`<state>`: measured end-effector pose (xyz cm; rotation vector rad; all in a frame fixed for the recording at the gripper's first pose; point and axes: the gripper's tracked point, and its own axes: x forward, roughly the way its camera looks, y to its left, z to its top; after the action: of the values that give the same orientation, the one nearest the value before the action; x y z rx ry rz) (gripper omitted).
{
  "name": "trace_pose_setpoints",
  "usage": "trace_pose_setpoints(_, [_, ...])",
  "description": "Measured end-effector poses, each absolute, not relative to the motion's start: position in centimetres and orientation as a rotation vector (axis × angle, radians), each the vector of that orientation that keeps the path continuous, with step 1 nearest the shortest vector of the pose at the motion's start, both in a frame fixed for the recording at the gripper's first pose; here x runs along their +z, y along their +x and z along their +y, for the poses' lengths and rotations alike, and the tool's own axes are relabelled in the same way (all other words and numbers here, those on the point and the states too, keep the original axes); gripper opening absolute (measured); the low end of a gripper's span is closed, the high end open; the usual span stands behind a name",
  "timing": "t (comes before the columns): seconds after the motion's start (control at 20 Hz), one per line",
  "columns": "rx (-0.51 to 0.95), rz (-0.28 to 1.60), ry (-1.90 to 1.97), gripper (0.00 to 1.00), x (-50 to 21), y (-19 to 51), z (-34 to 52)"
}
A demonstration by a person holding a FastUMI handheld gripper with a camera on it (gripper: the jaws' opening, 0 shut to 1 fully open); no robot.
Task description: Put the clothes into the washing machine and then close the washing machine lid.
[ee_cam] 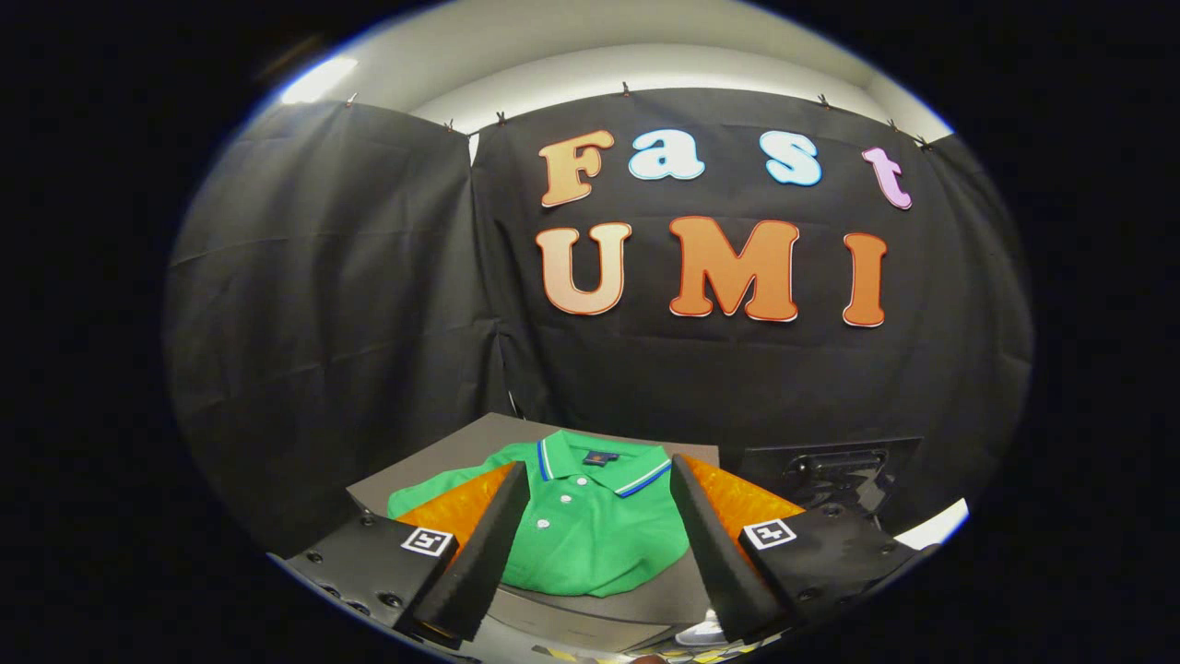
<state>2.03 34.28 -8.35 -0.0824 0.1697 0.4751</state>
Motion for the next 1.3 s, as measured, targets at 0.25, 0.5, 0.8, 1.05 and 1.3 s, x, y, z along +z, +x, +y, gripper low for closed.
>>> trace_pose_setpoints(0.25, [0.47,0.221,-0.012,0.99,-10.9,2.1,37.7])
trace_pose_setpoints(0.5, [0.42,0.238,-0.007,0.99,-13.5,3.3,38.7])
trace_pose_setpoints(0.8, [0.395,0.298,-0.036,0.99,-17.0,4.0,40.1])
trace_pose_setpoints(1.05, [0.384,0.314,-0.036,0.99,-18.5,4.4,39.9])
trace_pose_setpoints(1.3, [0.405,0.338,-0.017,0.84,-18.7,4.4,40.1])
